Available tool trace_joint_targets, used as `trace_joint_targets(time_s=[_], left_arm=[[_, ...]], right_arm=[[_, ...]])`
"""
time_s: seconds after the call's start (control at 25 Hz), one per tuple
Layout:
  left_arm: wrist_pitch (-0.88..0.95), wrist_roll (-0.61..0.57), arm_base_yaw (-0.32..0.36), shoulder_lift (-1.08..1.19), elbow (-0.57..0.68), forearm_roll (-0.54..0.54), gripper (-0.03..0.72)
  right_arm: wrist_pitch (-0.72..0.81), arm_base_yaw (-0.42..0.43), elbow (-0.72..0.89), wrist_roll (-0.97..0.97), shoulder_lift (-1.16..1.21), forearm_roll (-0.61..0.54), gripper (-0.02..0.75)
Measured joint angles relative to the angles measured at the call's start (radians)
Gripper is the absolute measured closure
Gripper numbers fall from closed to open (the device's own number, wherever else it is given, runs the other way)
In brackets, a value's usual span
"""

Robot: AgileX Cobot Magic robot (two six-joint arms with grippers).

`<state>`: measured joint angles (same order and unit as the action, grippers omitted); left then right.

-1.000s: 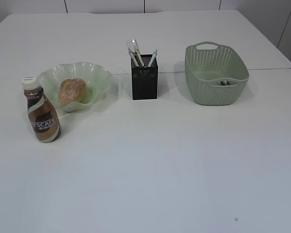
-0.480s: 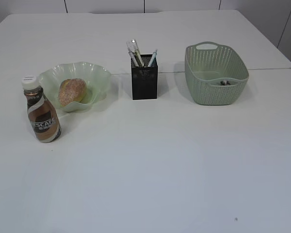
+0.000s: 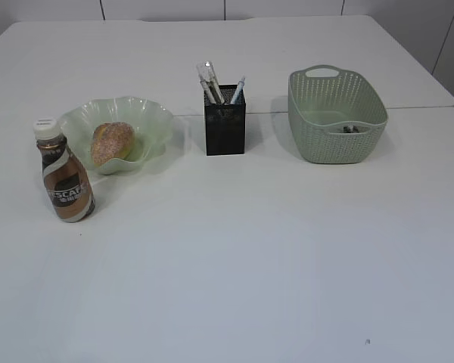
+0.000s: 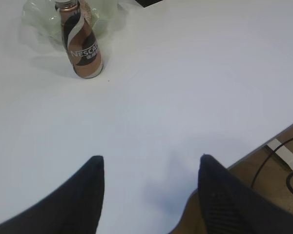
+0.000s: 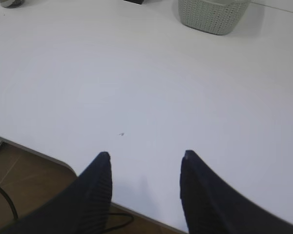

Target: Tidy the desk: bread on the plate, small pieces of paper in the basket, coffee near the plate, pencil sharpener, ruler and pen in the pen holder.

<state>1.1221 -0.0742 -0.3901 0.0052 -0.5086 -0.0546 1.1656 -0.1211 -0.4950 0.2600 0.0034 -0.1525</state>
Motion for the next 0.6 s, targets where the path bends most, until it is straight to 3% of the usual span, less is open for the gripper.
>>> trace_joint_targets(time_s=[0.16,0.2,0.28,0.32,0.6], left_arm=[[0.000,0.000,0.102,0.000,0.000,0.000,0.275],[0.000,0.000,0.128,0.000,0.000,0.000,0.280],[0.000,0.000,0.172,0.000,0.000,0.000,0.290],[0.000,0.000,0.192,0.000,0.000,0.000,0.292],[-0.001,0.000,0.245,0.000,0.000,0.000,0.302]], right_arm=[[0.000,0.054,0.000,-0.002,0.000,0.000,0.364],[0.000,0.111,0.000,-0.002,0.000,0.000,0.364],[0.000,0.111,0.000,-0.002,0.000,0.000,0.364],[0.000,0.159,0.000,-0.002,0.000,0.000,0.364],[0.000,0.172,0.000,-0.002,0.000,0.000,0.364]])
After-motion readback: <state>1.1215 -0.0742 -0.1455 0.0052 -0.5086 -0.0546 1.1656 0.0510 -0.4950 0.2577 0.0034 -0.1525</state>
